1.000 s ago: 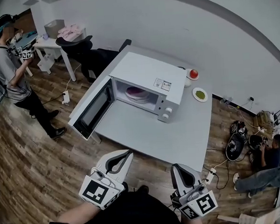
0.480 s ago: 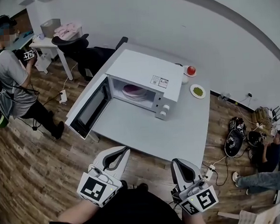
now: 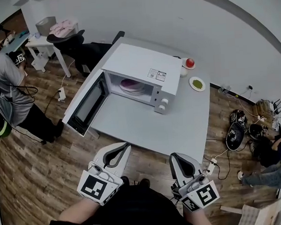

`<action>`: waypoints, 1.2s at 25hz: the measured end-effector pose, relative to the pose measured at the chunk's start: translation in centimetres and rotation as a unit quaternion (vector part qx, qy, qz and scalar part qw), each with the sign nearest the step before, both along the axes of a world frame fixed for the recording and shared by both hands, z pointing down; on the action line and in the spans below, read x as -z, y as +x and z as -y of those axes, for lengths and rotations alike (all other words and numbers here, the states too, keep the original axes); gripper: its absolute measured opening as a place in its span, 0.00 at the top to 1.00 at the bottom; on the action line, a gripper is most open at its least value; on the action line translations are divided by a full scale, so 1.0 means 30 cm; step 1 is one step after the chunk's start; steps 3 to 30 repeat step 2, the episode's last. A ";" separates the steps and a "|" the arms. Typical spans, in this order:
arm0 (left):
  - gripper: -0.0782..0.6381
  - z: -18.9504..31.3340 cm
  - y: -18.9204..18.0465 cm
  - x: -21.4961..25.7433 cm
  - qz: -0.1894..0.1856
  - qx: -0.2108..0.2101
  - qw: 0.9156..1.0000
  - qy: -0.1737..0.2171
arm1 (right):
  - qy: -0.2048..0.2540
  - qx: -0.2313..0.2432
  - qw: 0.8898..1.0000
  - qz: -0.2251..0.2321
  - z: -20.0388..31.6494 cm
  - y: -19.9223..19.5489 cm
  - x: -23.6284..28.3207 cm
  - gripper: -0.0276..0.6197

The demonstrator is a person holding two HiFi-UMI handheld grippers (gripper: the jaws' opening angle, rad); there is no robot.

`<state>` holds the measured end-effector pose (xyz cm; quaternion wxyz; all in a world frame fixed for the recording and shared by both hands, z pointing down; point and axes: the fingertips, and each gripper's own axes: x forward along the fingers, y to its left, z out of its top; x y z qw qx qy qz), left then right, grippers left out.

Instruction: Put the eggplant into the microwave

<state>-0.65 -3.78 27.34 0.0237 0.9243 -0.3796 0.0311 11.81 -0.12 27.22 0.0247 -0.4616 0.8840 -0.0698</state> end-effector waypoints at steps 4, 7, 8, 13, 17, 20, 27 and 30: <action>0.88 0.005 0.007 -0.008 0.004 0.000 1.000 0.000 | 0.000 0.000 1.000 -0.001 0.007 0.005 -0.002 0.94; 0.88 0.005 0.007 -0.008 0.004 0.000 1.000 0.000 | 0.000 0.000 1.000 -0.001 0.007 0.005 -0.002 0.94; 0.88 0.005 0.007 -0.008 0.004 0.000 1.000 0.000 | 0.000 0.000 1.000 -0.001 0.007 0.005 -0.002 0.94; 0.88 0.005 0.007 -0.008 0.004 0.000 1.000 0.000 | 0.000 0.000 1.000 -0.001 0.007 0.005 -0.002 0.94; 0.88 0.005 0.007 -0.008 0.004 0.000 1.000 0.000 | 0.000 0.000 1.000 -0.001 0.007 0.005 -0.002 0.94; 0.88 0.005 0.007 -0.008 0.004 0.000 1.000 0.000 | 0.000 0.000 1.000 -0.001 0.007 0.005 -0.002 0.94; 0.88 0.005 0.007 -0.008 0.004 0.000 1.000 0.000 | 0.000 0.000 1.000 -0.001 0.007 0.005 -0.002 0.94; 0.88 0.005 0.007 -0.008 0.004 0.000 1.000 0.000 | 0.000 0.000 1.000 -0.001 0.007 0.005 -0.002 0.94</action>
